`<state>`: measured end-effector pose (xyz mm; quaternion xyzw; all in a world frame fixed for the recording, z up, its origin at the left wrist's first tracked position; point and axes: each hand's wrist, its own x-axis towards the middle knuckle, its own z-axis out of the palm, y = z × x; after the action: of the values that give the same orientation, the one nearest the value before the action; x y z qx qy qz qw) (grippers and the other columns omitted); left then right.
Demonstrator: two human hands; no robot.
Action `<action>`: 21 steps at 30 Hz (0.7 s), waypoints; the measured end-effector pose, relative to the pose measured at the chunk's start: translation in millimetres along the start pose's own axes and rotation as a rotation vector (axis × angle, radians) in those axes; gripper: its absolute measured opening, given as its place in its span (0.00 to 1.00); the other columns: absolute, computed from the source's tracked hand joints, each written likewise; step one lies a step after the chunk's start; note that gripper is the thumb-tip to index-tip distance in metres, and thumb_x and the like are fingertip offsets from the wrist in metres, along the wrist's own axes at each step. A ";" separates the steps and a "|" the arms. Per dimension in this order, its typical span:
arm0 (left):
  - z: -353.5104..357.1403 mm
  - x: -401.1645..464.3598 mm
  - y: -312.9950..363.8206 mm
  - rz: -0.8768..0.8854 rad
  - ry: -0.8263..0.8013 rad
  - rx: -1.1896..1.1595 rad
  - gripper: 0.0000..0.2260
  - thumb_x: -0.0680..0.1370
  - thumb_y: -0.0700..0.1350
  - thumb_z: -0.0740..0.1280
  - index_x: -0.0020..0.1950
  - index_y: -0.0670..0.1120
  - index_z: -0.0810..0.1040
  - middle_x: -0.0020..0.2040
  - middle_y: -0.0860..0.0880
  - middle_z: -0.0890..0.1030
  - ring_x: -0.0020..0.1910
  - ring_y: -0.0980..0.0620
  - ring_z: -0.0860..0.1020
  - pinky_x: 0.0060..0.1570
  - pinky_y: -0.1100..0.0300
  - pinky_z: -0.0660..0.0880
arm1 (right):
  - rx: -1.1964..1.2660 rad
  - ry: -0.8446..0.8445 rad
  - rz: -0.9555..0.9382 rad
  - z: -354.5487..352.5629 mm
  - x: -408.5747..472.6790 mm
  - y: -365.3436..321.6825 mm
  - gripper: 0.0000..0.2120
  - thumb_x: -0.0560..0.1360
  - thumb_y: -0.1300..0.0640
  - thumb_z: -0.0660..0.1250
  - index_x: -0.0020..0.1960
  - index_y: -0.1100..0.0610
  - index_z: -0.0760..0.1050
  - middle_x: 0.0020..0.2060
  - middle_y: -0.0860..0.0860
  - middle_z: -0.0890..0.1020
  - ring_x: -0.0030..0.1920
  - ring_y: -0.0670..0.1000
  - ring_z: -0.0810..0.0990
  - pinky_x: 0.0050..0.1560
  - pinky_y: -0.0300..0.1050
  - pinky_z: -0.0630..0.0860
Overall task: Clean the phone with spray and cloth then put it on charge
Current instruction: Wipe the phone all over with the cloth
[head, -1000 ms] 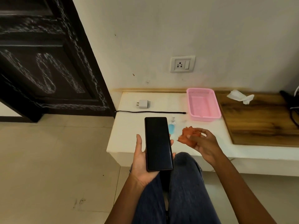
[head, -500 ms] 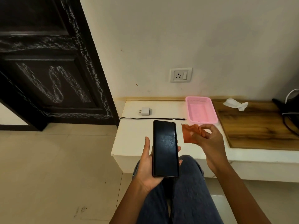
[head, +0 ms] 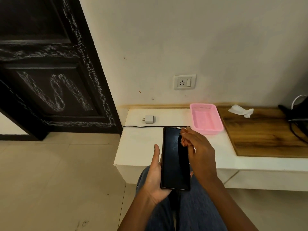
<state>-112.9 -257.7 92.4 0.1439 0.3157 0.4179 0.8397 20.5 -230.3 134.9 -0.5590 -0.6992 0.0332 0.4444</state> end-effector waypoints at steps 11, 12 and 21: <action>3.1 -0.9 -0.5 -0.008 0.016 0.047 0.33 0.71 0.69 0.58 0.63 0.47 0.79 0.61 0.39 0.80 0.58 0.43 0.81 0.53 0.49 0.79 | -0.053 -0.069 -0.014 3.0 -5.6 1.7 0.16 0.69 0.69 0.69 0.57 0.68 0.77 0.53 0.63 0.81 0.53 0.64 0.81 0.57 0.54 0.68; 3.7 -0.3 -0.4 -0.007 0.017 0.055 0.33 0.71 0.70 0.58 0.63 0.48 0.79 0.61 0.40 0.80 0.58 0.43 0.80 0.53 0.50 0.79 | -0.071 -0.074 -0.045 4.1 -5.2 1.5 0.17 0.67 0.72 0.71 0.56 0.68 0.78 0.53 0.64 0.81 0.53 0.64 0.81 0.57 0.56 0.69; -4.8 1.7 4.8 0.024 -0.009 0.008 0.37 0.69 0.73 0.57 0.64 0.47 0.79 0.62 0.39 0.80 0.59 0.42 0.79 0.58 0.47 0.77 | -0.144 -0.160 -0.170 1.5 -15.4 13.2 0.26 0.58 0.75 0.77 0.55 0.68 0.79 0.54 0.62 0.81 0.56 0.62 0.79 0.57 0.57 0.72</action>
<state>-118.2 -253.6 90.5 0.1526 0.3118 0.4259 0.8355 29.1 -237.3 117.9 -0.5238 -0.7778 -0.0104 0.3472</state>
